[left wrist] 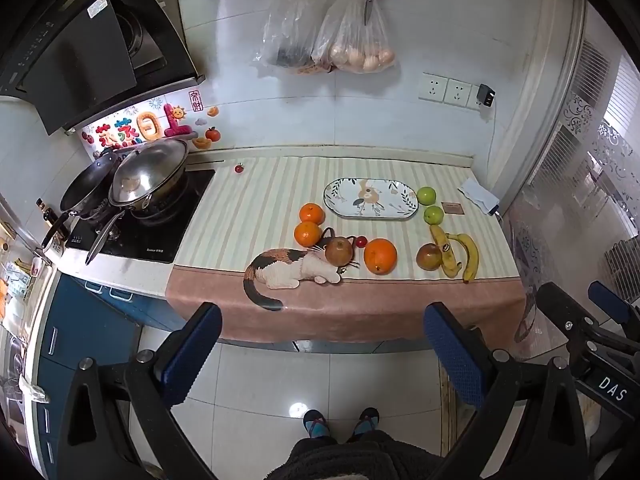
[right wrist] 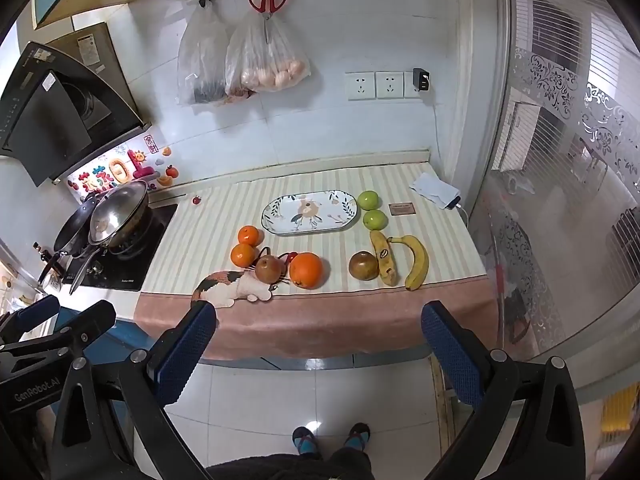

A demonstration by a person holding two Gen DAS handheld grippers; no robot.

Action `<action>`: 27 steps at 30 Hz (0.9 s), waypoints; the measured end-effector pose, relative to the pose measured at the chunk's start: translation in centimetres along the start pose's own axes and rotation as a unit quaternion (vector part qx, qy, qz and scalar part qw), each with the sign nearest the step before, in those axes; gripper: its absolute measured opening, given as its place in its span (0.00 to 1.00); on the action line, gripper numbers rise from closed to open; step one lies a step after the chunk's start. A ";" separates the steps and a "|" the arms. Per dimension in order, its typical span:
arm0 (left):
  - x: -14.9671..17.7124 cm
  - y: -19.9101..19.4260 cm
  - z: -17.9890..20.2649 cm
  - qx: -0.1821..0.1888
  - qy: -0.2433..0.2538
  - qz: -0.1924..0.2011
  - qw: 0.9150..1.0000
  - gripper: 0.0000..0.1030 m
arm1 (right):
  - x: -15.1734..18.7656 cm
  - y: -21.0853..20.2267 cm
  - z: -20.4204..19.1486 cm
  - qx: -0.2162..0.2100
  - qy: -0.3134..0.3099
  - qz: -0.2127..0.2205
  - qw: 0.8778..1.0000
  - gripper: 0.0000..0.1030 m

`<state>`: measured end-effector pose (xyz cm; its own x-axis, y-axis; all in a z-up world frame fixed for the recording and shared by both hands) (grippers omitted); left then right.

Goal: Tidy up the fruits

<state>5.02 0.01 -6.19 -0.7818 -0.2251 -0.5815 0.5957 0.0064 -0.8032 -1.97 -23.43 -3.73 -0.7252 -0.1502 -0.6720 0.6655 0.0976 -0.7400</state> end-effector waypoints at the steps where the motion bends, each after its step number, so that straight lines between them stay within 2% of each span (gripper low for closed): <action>1: 0.0 0.0 0.0 0.000 0.001 0.000 1.000 1.00 | 0.0 0.0 -0.1 0.001 0.000 0.000 1.000 1.00; 27: -1.5 -0.9 0.4 0.001 -0.003 0.008 1.000 1.00 | -0.1 -1.2 0.3 -0.008 0.006 0.010 1.000 1.00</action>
<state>5.73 -0.01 -4.53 -0.7712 -0.2305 -0.5934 0.6081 0.0089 -0.7938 -2.63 -23.79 -2.79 -0.7134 -0.1371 -0.6872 0.6775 0.1160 -0.7264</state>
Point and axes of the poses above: each gripper's, at about its wrist camera, not at the fingertips, and y roughly the way its jaws point, z to its right, x to its underside, the point moved 8 cm from there along y, roughly the way its jaws point, and after that the axes turned 13 degrees about -y, right-handed, at the moved point
